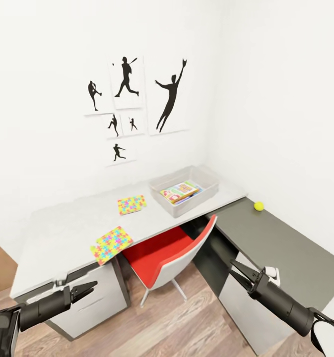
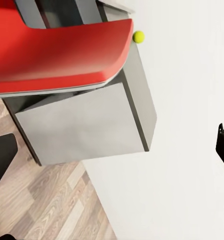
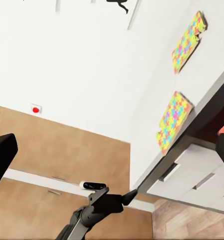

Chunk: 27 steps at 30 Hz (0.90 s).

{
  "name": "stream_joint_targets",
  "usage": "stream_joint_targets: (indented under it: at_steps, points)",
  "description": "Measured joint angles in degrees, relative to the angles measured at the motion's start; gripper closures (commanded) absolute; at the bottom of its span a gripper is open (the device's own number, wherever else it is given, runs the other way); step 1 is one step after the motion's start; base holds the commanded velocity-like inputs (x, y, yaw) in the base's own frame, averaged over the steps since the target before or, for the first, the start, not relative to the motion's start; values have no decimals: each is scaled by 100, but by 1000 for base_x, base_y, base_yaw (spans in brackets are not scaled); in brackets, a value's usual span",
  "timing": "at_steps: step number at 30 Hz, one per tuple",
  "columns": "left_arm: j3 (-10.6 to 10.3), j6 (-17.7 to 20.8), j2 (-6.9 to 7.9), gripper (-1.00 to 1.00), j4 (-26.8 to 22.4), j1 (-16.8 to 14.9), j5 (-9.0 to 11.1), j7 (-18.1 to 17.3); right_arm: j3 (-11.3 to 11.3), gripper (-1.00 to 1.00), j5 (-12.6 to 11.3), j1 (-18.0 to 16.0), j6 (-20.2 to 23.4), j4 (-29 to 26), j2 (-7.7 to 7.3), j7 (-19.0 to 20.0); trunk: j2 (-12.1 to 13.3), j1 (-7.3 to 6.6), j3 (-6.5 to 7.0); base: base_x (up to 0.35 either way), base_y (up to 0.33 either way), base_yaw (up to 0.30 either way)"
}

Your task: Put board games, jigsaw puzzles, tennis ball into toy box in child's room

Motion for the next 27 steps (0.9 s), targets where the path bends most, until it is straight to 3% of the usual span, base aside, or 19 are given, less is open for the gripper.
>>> stream_joint_targets:
  at_steps: [27]
  points:
    - [7,0,9,-100,-2,-24,-3,1,-1,-100,-1,-1,15,1,-4,20,0,0,11,14,-61,10]
